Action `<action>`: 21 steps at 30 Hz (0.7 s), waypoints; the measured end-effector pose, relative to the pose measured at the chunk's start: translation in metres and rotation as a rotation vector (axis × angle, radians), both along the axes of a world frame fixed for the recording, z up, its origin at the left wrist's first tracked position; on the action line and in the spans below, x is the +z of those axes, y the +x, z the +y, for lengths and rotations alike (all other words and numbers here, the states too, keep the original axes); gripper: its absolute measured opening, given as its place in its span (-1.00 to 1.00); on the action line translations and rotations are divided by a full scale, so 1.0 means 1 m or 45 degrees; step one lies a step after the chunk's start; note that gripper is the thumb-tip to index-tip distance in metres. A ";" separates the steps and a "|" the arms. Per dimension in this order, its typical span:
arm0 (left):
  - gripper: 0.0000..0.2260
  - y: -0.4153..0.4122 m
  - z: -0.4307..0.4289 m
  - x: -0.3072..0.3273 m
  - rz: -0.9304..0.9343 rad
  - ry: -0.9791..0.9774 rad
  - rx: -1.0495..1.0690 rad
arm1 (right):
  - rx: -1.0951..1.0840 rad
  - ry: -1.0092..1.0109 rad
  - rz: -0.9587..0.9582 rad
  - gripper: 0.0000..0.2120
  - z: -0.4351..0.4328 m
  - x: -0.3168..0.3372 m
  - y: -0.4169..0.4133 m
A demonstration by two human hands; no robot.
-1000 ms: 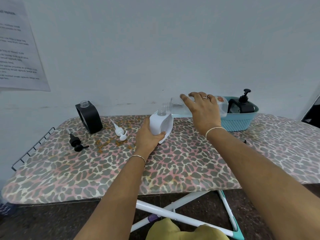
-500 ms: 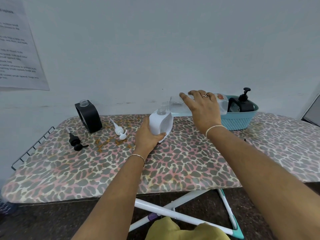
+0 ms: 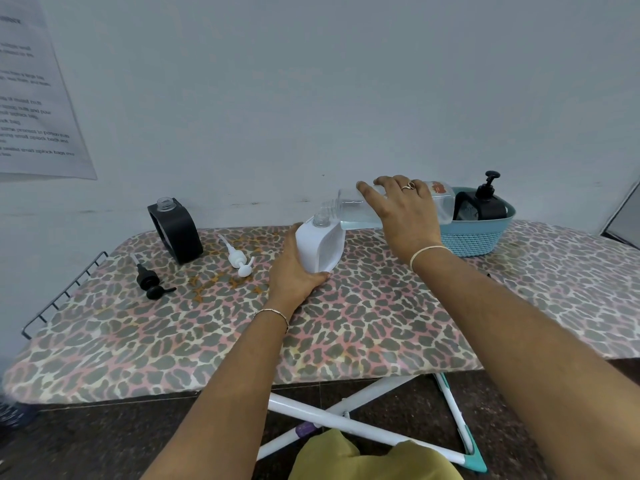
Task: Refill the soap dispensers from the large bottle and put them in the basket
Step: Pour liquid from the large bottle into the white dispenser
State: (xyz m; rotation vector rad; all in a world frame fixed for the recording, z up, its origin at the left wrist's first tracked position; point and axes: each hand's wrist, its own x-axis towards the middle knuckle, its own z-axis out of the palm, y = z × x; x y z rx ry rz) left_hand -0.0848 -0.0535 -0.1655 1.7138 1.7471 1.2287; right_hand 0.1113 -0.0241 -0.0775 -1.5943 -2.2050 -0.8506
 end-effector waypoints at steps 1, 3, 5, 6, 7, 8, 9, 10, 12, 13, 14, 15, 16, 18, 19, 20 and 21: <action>-0.11 0.000 0.000 -0.001 0.002 -0.002 -0.002 | 0.000 0.004 0.000 -0.22 0.000 0.000 0.000; -0.09 0.000 0.000 -0.001 0.011 -0.005 -0.002 | -0.002 0.002 -0.005 -0.22 0.000 -0.001 0.000; -0.08 0.000 0.001 -0.001 0.005 -0.011 -0.002 | -0.004 -0.003 -0.011 -0.21 0.000 0.000 0.000; -0.08 0.000 0.001 -0.001 0.001 -0.012 -0.002 | -0.007 -0.004 -0.015 -0.21 0.000 0.000 0.000; -0.08 0.000 0.001 -0.001 -0.001 -0.012 -0.002 | -0.011 -0.006 -0.020 -0.21 0.000 0.001 -0.001; -0.09 0.000 0.001 -0.001 -0.001 -0.010 -0.001 | -0.013 -0.009 -0.026 -0.21 0.000 0.001 -0.001; -0.09 0.000 0.001 -0.001 -0.002 -0.008 -0.001 | -0.013 -0.015 -0.030 -0.21 0.001 0.001 -0.001; -0.09 -0.001 0.001 -0.002 -0.003 -0.006 -0.001 | -0.012 -0.020 -0.033 -0.21 0.001 0.001 0.000; -0.10 -0.001 0.001 -0.002 -0.003 -0.007 0.000 | -0.011 -0.017 -0.037 -0.20 0.001 0.001 0.000; -0.10 -0.001 0.002 -0.002 0.000 -0.008 0.000 | -0.012 -0.018 -0.040 -0.20 0.001 0.002 0.000; -0.10 -0.001 0.002 -0.002 0.004 -0.009 0.000 | -0.013 -0.022 -0.042 -0.20 0.001 0.002 0.000; -0.10 -0.001 0.002 -0.002 0.008 -0.008 0.001 | -0.013 -0.024 -0.044 -0.20 0.001 0.002 0.000; -0.10 -0.001 0.002 -0.002 0.010 -0.009 0.001 | -0.013 -0.026 -0.044 -0.20 0.001 0.003 0.000; -0.10 -0.001 0.003 -0.003 0.004 -0.007 0.001 | -0.012 -0.033 -0.044 -0.20 0.001 0.003 0.000; -0.10 -0.001 0.003 -0.003 0.001 -0.006 0.000 | -0.011 -0.033 -0.044 -0.20 0.001 0.003 0.000; -0.10 -0.001 0.003 -0.003 -0.001 -0.006 0.000 | -0.010 -0.030 -0.044 -0.21 0.000 0.003 0.000; -0.10 -0.001 0.003 -0.003 -0.003 -0.005 -0.001 | -0.007 -0.024 -0.043 -0.21 0.001 0.003 0.000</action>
